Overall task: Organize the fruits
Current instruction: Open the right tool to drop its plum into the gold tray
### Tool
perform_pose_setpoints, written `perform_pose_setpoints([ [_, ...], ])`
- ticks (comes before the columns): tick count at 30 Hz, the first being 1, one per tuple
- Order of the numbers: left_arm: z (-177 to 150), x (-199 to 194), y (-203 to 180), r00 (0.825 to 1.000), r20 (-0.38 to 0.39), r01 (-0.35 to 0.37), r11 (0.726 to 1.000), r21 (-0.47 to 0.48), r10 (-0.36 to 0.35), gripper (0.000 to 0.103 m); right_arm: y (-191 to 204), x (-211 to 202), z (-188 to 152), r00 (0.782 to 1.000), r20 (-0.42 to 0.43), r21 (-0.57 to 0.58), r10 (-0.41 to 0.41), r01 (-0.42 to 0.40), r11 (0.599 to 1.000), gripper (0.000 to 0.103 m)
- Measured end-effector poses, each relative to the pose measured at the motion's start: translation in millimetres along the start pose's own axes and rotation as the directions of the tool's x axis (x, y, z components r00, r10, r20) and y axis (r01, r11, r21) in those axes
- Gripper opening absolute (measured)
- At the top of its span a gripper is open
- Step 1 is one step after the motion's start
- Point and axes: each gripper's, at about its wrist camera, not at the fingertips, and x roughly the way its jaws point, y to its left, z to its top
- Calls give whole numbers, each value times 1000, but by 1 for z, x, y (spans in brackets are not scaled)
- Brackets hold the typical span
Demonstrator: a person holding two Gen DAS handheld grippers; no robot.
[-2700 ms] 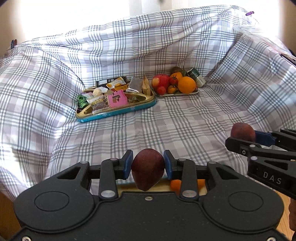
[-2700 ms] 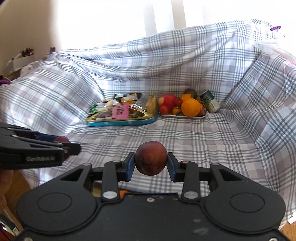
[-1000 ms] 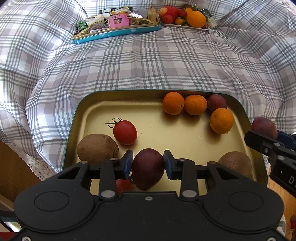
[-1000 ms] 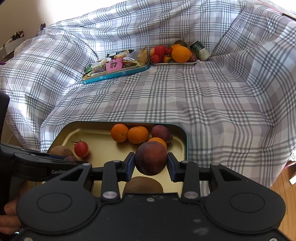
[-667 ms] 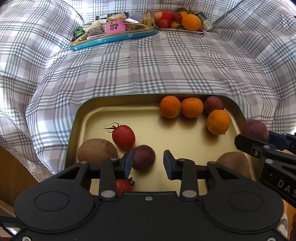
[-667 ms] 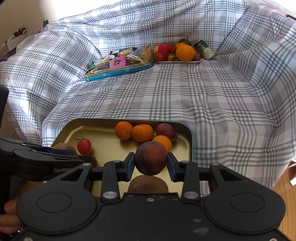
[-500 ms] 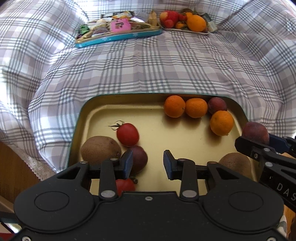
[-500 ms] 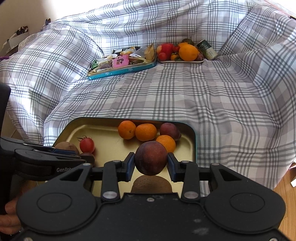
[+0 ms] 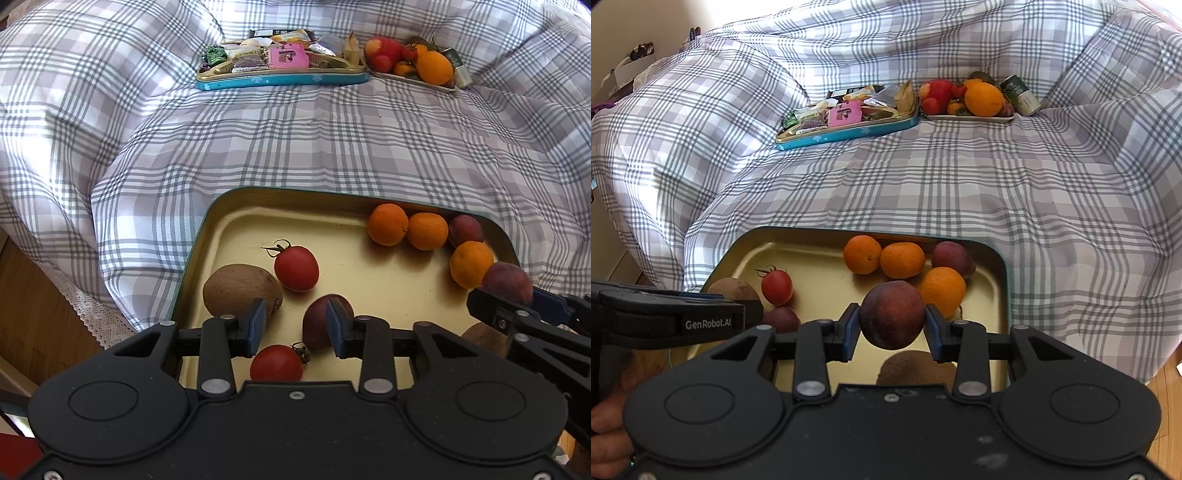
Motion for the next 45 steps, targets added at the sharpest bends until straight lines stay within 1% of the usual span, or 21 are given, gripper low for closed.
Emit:
perform_pose_setpoints([
  [7,-2,0,1,1000,-4,2,1000,-5,-2,44,7,4,4,1000,0,-19,13,-13,1000,39],
  [13,-1,0,1,1000,-4,2,1000,-5,-2,44,3,5,4,1000,-5,-11,15,-15,1000,39],
  [20,-2,-1,-1,1000,0,-3,1000,3,3,44,4,1,3,1000,19,-15,15,-15,1000,39],
  [32,-2,-6,-1,1000,22,-15,1000,3,15,44,-3,-4,2,998,36,1,-44,44,999,40],
  [36,-3,-8,-2,999,32,-20,1000,7,20,44,-6,-7,1,997,47,13,-68,67,998,44],
  [45,-4,-11,-5,999,46,-23,999,24,22,44,-8,-8,-1,994,50,35,-100,99,994,47],
])
